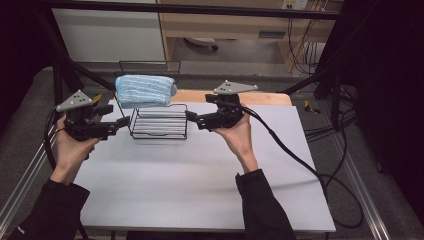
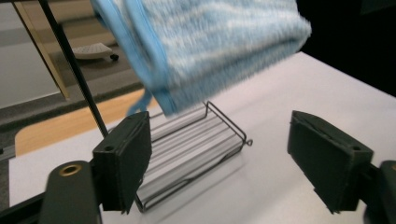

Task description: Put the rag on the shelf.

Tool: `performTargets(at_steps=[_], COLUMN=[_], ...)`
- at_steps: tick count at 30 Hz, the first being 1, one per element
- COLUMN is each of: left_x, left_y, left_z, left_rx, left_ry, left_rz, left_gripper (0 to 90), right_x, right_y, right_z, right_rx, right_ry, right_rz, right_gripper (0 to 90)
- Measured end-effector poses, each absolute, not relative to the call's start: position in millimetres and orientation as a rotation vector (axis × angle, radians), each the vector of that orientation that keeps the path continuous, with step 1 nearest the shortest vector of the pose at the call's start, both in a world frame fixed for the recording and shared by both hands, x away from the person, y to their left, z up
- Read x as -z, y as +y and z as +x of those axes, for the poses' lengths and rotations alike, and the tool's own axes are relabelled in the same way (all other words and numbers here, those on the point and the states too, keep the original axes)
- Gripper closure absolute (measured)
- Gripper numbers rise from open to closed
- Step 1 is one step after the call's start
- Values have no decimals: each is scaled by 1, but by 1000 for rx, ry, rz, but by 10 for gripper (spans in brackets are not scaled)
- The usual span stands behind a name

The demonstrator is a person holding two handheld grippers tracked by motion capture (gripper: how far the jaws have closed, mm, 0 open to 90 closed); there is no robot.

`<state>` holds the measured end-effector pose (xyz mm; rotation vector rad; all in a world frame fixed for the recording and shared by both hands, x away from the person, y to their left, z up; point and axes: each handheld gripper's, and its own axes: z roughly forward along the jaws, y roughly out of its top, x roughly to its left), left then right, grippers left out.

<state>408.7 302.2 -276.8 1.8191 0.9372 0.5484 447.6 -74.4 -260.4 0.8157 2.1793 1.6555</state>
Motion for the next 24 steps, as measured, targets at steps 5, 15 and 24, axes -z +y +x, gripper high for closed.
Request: performTargets(at_steps=[5,15,24], left_x=[298,338,380], left_y=[301,292,284], left_z=[401,389,381], left_rx=[-520,-485,-437], left_ry=[938,938,953], left_rz=[1830,1863,1897], left_gripper=[156,115,118], right_x=[273,307,354], right_y=[-104,-157,-192], right_z=[440,418,402], right_rx=[-1645,-1604,-1559], right_ry=[2190,2228,2279], right_rz=[859,921,991], right_gripper=[49,19,8])
